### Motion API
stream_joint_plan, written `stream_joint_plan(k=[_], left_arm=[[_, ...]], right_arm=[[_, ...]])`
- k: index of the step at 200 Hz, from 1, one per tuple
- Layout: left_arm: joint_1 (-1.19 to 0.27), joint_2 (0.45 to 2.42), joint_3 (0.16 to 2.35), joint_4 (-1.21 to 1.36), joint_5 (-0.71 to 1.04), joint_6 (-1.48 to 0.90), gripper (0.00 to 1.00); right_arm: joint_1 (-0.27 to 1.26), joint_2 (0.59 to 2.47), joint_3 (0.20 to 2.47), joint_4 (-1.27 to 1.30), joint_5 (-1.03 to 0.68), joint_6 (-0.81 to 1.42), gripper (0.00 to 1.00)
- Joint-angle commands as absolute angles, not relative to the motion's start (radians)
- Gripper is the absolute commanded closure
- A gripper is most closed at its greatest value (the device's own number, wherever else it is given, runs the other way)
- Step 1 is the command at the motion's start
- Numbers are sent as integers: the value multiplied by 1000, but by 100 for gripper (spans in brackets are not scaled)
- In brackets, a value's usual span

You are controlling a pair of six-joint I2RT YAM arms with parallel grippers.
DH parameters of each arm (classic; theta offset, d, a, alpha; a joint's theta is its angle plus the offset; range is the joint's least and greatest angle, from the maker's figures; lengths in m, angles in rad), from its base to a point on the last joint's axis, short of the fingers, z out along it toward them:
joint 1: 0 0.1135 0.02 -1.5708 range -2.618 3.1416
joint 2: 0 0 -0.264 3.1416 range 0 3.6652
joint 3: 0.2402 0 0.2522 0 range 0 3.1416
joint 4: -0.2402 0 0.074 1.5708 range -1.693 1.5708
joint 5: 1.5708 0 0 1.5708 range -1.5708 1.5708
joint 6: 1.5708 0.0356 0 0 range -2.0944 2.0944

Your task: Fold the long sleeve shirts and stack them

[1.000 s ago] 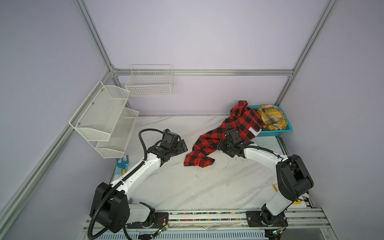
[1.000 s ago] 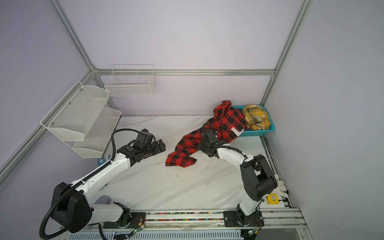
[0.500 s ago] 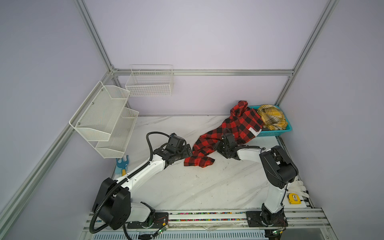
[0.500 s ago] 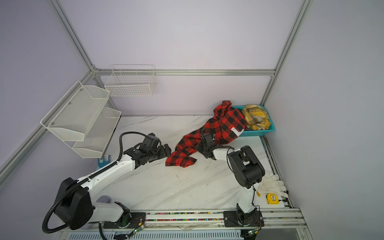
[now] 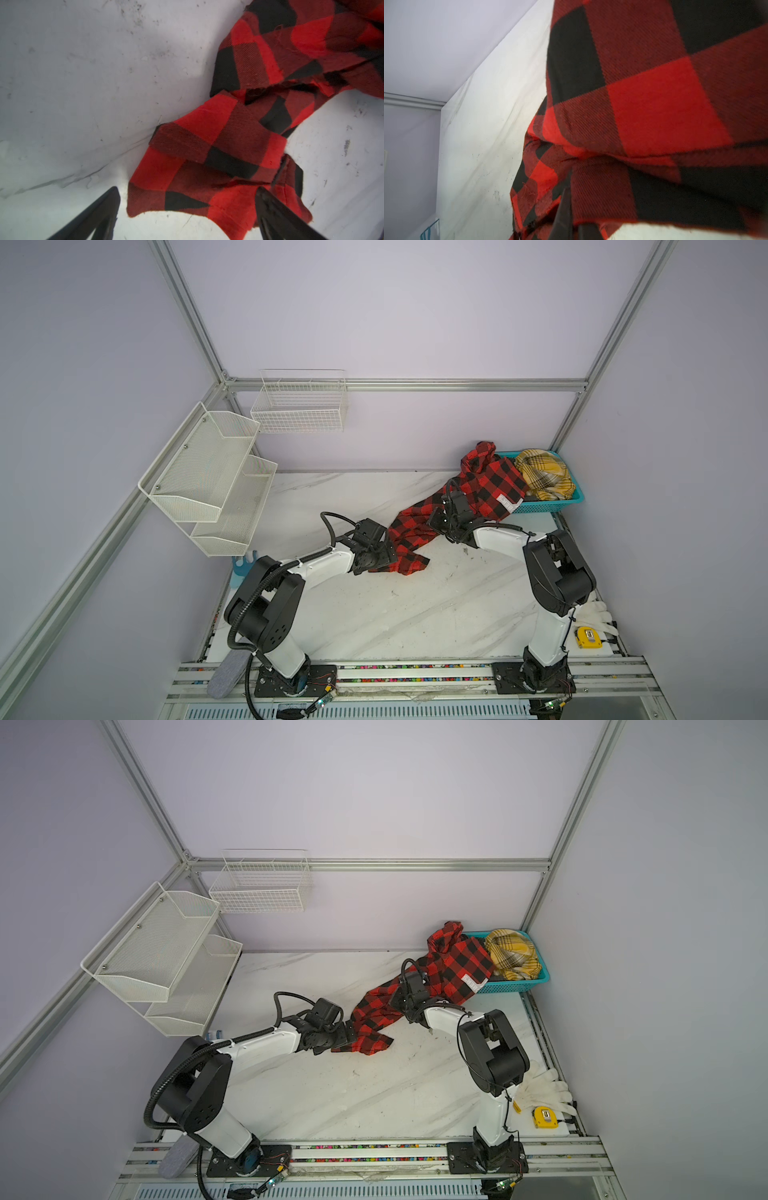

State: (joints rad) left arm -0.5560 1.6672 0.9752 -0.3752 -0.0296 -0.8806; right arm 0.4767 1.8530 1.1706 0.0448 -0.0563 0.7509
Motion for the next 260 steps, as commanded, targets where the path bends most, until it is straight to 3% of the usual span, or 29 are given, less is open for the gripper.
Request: stream_joint_plan(k=[1, 16, 34, 39, 50, 54, 92, 131, 153, 165, 179, 206, 260], left_arm=[[-552, 1716, 1047, -350, -39, -922, 1], [-551, 1756, 1072, -355, -53, -932, 8], [-540, 1796, 1098, -335, -32, -925, 36], [-537, 1805, 1104, -332, -28, -924, 49], [-526, 1816, 1125, -329, -17, -917, 91], [-521, 1815, 1135, -335, -17, -916, 100], [-456, 1601, 1241, -455, -207, -827, 100], [-399, 1323, 1512, -642, -569, -665, 100], [-387, 1219, 1618, -651, -759, -565, 100], [-379, 1179, 1645, -654, -840, -529, 100], [-366, 1144, 1639, -653, -891, -502, 100], [-345, 1097, 1553, -680, -879, -521, 100], [-344, 1036, 1101, -736, -623, -780, 100]], right_arm=[[480, 1753, 1196, -47, -42, 692, 100], [488, 1712, 1212, -95, -33, 662, 100], [494, 1667, 1243, -151, -15, 623, 100], [494, 1657, 1257, -167, -10, 614, 100], [494, 1644, 1295, -208, -4, 588, 100], [494, 1642, 1314, -225, -2, 578, 100], [510, 1728, 1652, -387, -66, 412, 100], [647, 1957, 2291, -539, -220, 212, 100], [667, 2080, 2655, -561, -319, 230, 100], [667, 2095, 2741, -539, -337, 243, 100], [664, 2044, 2682, -474, -340, 244, 100], [611, 1887, 2340, -331, -319, 268, 100], [393, 1663, 1588, -255, -136, 384, 100]])
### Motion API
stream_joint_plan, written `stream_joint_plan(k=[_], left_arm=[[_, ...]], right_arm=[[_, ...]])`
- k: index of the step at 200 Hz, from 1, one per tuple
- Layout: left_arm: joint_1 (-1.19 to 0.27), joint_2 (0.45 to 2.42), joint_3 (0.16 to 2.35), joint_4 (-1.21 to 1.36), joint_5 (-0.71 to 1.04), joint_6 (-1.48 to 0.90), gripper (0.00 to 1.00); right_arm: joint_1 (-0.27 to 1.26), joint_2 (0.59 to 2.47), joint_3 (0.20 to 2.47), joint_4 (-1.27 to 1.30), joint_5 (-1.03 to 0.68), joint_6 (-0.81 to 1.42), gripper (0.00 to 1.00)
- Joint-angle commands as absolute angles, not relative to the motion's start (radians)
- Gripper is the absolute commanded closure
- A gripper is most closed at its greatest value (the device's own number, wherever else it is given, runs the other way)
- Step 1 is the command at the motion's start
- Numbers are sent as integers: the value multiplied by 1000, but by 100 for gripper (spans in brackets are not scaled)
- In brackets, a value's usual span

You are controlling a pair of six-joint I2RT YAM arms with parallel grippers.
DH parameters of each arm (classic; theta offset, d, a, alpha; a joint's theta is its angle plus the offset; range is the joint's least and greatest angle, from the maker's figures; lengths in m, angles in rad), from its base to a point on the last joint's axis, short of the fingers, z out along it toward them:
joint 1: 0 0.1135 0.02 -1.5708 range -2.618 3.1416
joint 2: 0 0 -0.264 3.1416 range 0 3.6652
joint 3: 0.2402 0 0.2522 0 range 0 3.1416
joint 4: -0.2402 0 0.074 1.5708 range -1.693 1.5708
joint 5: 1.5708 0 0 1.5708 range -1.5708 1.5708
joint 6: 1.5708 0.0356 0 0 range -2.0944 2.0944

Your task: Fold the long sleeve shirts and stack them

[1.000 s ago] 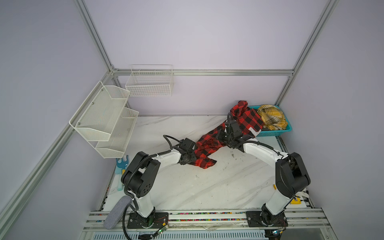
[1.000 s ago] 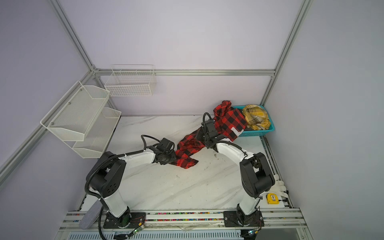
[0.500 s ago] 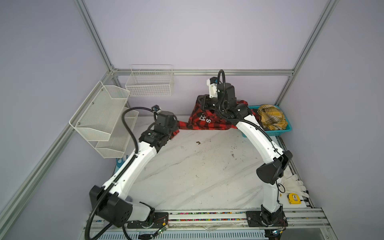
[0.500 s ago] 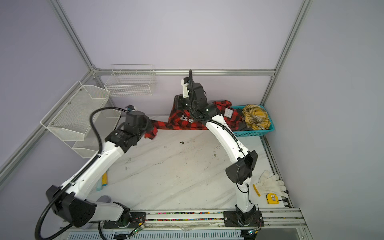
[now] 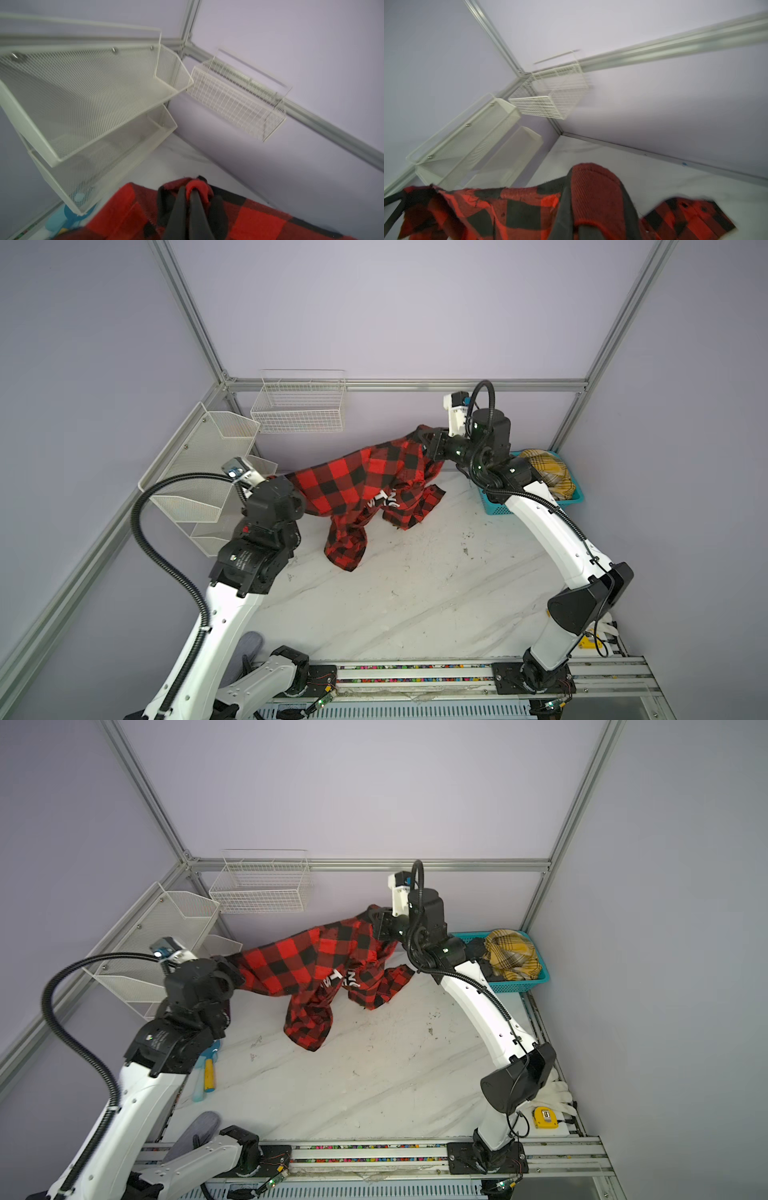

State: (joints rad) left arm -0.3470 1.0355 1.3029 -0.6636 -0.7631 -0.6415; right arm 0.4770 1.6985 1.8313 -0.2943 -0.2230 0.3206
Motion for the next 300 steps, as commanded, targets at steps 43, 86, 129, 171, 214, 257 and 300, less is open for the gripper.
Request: stream_joint_plan(k=[43, 86, 129, 171, 214, 257, 300], left_arm=[[-366, 1009, 866, -661, -358, -883, 100], [-411, 1005, 900, -442, -167, -767, 100], [-463, 1233, 1223, -272, -108, -616, 100], [-464, 1542, 1472, -251, -63, -592, 93], [-469, 1596, 1524, -390, -74, -604, 26], [-412, 1338, 1316, -745, -272, -702, 6], [-162, 1046, 915, -882, -78, -825, 13]], right_arm=[[357, 1585, 1165, -262, -126, 384, 80], [382, 1453, 1010, -318, -95, 426, 24], [390, 1478, 1052, -366, -76, 490, 23], [389, 1543, 1080, -373, -74, 576, 23], [390, 1550, 1032, -316, -126, 598, 23], [412, 1539, 1037, -389, -78, 575, 20], [683, 1487, 1099, -446, 80, 513, 21]])
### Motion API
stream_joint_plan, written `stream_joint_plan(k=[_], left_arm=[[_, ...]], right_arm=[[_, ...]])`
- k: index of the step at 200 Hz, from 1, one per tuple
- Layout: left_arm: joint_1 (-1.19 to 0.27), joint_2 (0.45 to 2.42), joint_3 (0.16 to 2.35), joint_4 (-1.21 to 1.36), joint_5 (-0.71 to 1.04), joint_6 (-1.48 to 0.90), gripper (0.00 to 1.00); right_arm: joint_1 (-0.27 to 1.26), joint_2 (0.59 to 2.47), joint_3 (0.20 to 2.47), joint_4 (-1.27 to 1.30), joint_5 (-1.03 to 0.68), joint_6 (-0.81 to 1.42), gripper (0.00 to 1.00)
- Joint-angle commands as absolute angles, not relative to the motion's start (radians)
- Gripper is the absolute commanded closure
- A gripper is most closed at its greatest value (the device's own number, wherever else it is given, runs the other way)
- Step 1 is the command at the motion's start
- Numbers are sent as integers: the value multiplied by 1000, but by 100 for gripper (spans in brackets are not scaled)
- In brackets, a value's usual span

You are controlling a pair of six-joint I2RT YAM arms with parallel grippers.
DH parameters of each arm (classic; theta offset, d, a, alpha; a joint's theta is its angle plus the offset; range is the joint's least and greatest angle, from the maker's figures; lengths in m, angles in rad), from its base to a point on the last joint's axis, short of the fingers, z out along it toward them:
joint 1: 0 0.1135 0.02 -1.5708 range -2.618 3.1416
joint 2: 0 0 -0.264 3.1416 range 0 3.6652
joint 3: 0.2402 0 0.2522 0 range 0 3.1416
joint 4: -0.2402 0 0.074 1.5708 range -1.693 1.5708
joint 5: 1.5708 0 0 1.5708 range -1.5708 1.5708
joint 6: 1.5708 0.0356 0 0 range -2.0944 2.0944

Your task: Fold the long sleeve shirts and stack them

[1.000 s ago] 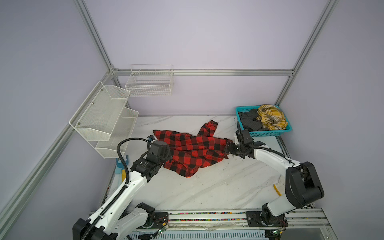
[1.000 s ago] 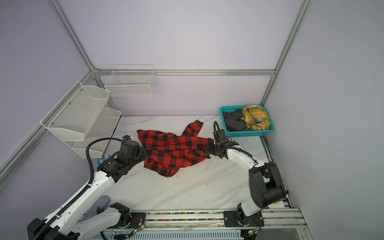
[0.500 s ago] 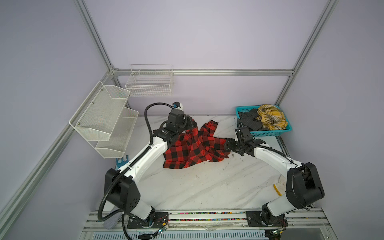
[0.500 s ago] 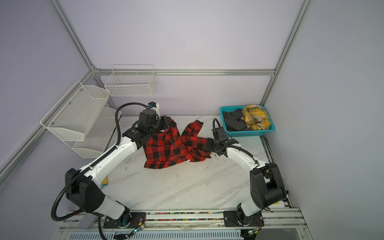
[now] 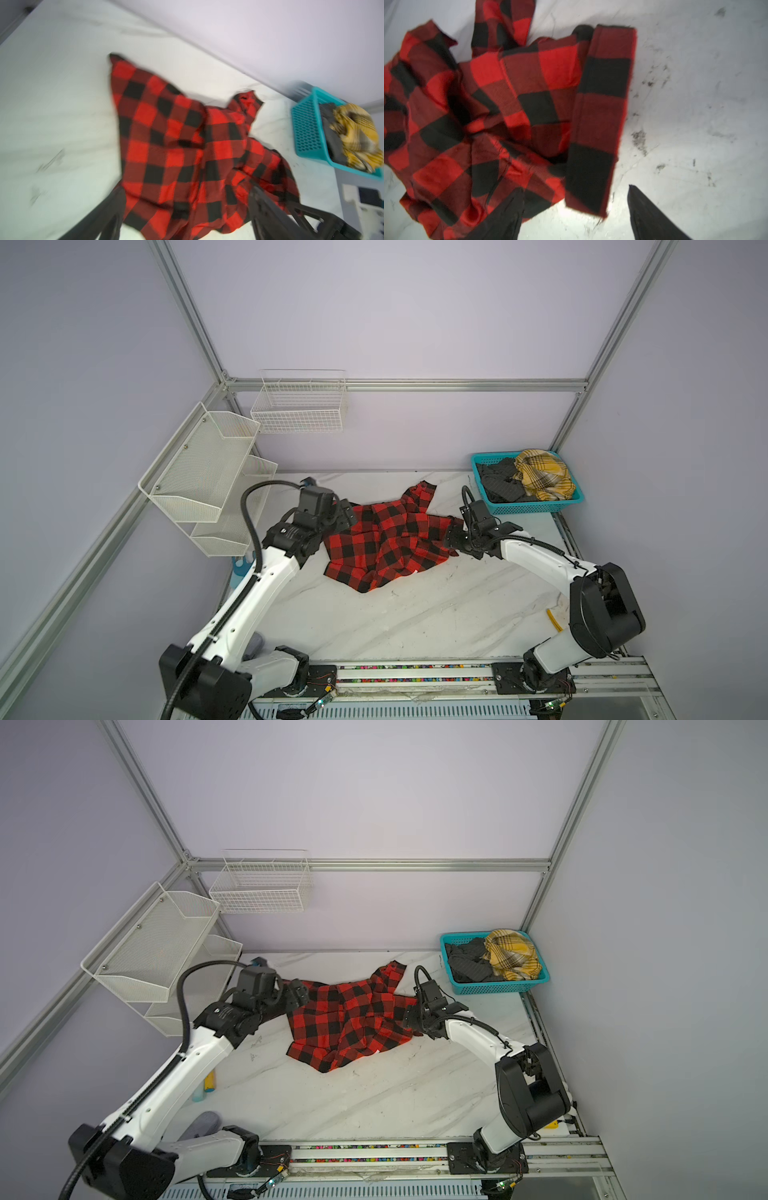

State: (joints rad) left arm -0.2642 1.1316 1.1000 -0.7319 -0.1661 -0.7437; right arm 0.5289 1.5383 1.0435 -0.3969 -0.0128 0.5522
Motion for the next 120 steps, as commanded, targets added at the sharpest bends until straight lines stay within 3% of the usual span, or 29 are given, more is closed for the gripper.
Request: stream_joint_plan(k=[1, 45, 69, 96, 120], left_arm=[[-157, 1041, 905, -881, -75, -826, 13], [-68, 1028, 824, -820, 15, -850, 17], [-51, 1087, 834, -822, 59, -858, 21], [-40, 1095, 799, -833, 66, -870, 23], [-20, 1082, 755, -822, 96, -883, 24]], right_arm=[[691, 1488, 1100, -446, 78, 511, 21], [842, 1669, 1231, -432, 41, 475, 23], [832, 1791, 1302, -424, 92, 471, 23], [795, 1892, 1361, -436, 34, 441, 36], [789, 1926, 1369, -459, 71, 430, 37]])
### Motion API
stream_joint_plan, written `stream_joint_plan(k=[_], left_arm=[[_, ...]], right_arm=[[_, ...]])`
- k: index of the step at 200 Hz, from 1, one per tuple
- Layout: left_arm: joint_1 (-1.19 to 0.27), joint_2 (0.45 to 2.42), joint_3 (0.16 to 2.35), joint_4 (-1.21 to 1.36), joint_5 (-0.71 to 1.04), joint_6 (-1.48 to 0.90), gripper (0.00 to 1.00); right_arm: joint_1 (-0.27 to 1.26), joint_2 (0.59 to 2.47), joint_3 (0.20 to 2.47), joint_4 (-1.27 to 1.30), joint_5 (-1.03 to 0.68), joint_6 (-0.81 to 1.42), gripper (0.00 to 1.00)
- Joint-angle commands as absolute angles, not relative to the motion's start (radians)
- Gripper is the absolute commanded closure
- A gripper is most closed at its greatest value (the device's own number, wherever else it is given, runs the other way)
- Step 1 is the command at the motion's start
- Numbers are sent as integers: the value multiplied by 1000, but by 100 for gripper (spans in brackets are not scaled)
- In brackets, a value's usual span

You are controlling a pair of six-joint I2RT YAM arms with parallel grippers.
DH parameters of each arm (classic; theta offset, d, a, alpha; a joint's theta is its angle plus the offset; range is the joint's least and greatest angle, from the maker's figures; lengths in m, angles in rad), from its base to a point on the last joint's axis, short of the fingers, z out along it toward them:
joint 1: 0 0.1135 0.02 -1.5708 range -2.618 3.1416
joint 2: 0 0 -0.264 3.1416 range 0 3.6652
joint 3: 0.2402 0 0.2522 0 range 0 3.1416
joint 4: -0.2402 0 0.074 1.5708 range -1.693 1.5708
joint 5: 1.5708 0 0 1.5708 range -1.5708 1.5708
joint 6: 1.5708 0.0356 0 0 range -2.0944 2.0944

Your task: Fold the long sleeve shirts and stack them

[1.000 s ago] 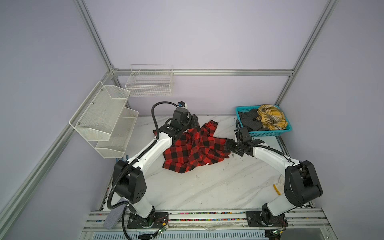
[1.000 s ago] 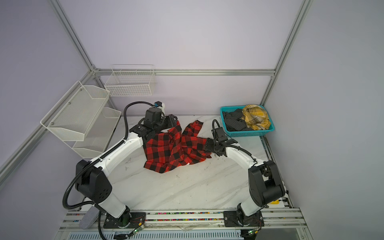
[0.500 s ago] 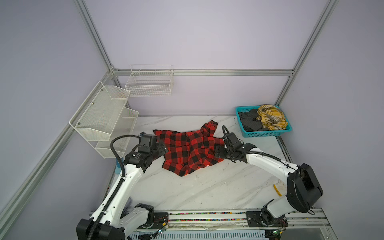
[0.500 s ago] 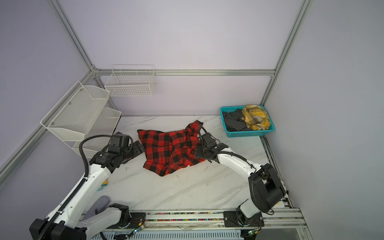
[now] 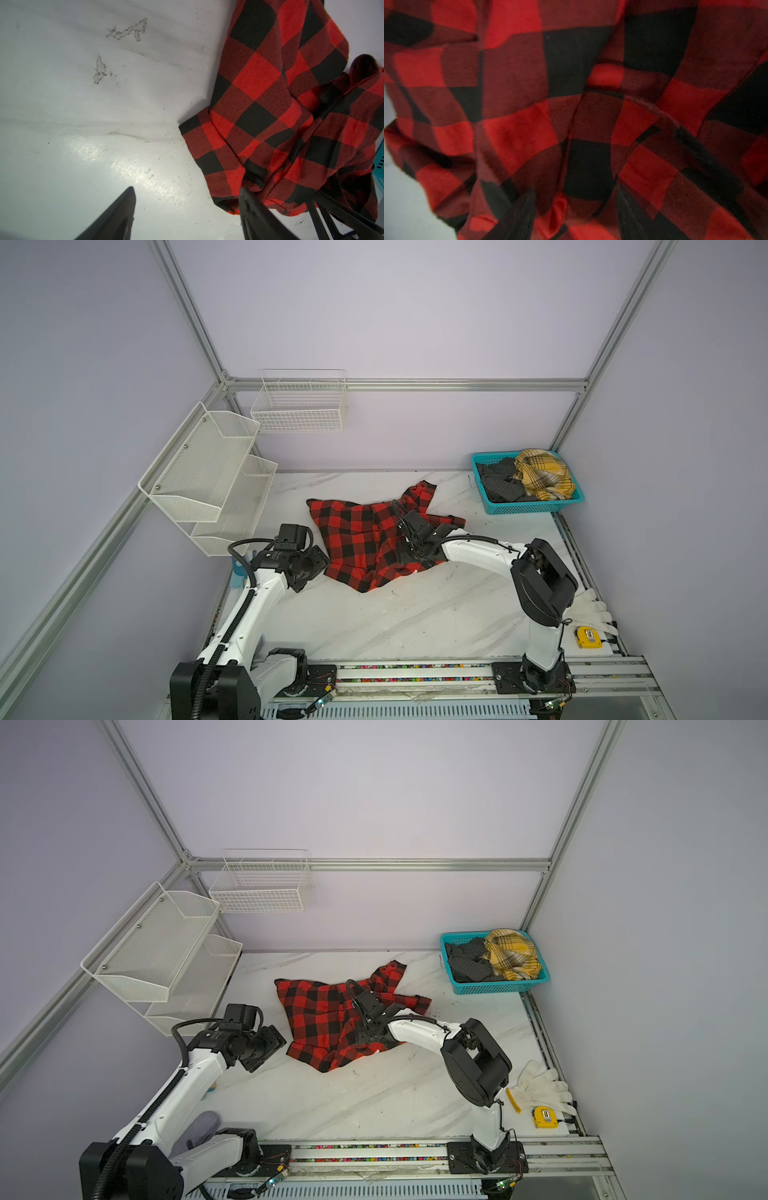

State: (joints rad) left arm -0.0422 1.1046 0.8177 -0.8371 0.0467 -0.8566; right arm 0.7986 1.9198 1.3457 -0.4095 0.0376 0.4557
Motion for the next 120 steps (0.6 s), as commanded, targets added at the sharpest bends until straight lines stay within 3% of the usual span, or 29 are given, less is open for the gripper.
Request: stream_joint_plan(k=[1, 41, 61, 81, 96, 120], left_arm=[[-19, 1081, 754, -822, 97, -884, 24], [-15, 1085, 720, -801, 126, -899, 28], [-15, 1097, 706, -797, 134, -900, 31], [-15, 1101, 697, -793, 131, -902, 32], [-14, 1099, 695, -794, 128, -903, 28], [-15, 1108, 693, -771, 155, -915, 18]], right_arm=[[789, 1925, 1369, -459, 72, 430, 37], [762, 1931, 1349, -442, 42, 412, 40], [760, 1970, 1355, -433, 14, 397, 55], [761, 1994, 1363, -433, 1, 393, 77], [761, 1981, 1381, -451, 10, 395, 100], [760, 1879, 1427, -481, 25, 412, 100]])
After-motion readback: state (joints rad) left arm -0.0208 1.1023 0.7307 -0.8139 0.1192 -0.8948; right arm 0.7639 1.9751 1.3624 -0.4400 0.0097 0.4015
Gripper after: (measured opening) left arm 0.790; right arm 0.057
